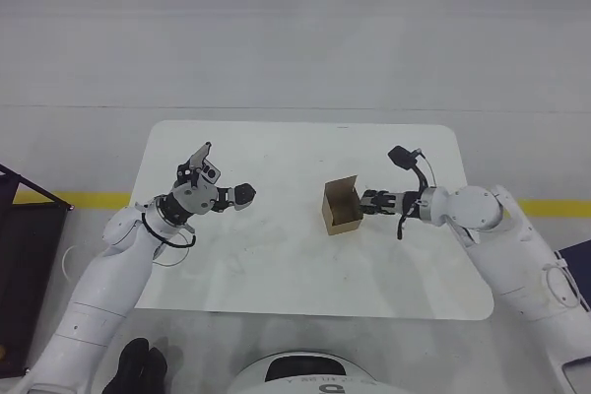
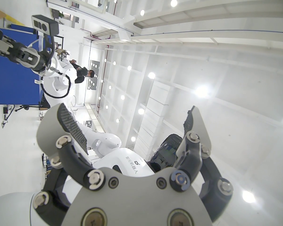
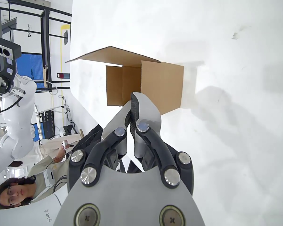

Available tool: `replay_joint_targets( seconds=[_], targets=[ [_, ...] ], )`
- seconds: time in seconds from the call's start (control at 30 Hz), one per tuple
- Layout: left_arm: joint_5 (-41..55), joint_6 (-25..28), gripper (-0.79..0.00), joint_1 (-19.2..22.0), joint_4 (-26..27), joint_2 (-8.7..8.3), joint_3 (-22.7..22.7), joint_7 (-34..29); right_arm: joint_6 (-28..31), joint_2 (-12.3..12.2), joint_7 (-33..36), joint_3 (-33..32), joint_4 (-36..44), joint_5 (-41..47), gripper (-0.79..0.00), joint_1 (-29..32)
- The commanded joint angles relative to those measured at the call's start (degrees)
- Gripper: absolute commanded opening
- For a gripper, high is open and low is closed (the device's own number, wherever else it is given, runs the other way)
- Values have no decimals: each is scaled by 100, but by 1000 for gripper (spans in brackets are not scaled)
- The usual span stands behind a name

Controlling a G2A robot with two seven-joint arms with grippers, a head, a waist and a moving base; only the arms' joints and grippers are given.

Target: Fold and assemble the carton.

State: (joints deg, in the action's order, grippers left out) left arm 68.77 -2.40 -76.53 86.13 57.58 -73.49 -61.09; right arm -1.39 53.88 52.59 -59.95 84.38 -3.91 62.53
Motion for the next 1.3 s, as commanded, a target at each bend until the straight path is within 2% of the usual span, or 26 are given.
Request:
replay_joint_targets(
  seconds=[0.0, 0.37, 0.6, 0.8, 0.87, 0.9, 0.93, 1.03, 1.27],
  targets=[
    [0, 0, 0, 0, 0, 0, 0, 0, 18, 55, -2, 128, -214, 55, -785, -163],
    [0, 0, 0, 0, 0, 0, 0, 0, 91, 270, 91, 627, -766, 126, -785, -576],
    [0, 0, 0, 0, 0, 0, 0, 0, 173, 146, -5, 66, -358, 276, -785, -325],
    [0, 0, 0, 0, 0, 0, 0, 0, -120, 8, 80, -427, -273, 209, -683, 16],
    [0, 0, 0, 0, 0, 0, 0, 0, -347, 14, 195, -316, -334, -23, -533, -30],
    [0, 0, 0, 0, 0, 0, 0, 0, -431, 33, 214, -232, -359, -70, -502, -65],
    [0, 0, 0, 0, 0, 0, 0, 0, -464, 57, 252, -144, -404, -59, -434, -101],
    [0, 0, 0, 0, 0, 0, 0, 0, -417, 131, 273, 55, -550, 46, -428, -223],
    [0, 0, 0, 0, 0, 0, 0, 0, -343, 259, 270, 365, -815, 99, -468, -464]
  ],
)
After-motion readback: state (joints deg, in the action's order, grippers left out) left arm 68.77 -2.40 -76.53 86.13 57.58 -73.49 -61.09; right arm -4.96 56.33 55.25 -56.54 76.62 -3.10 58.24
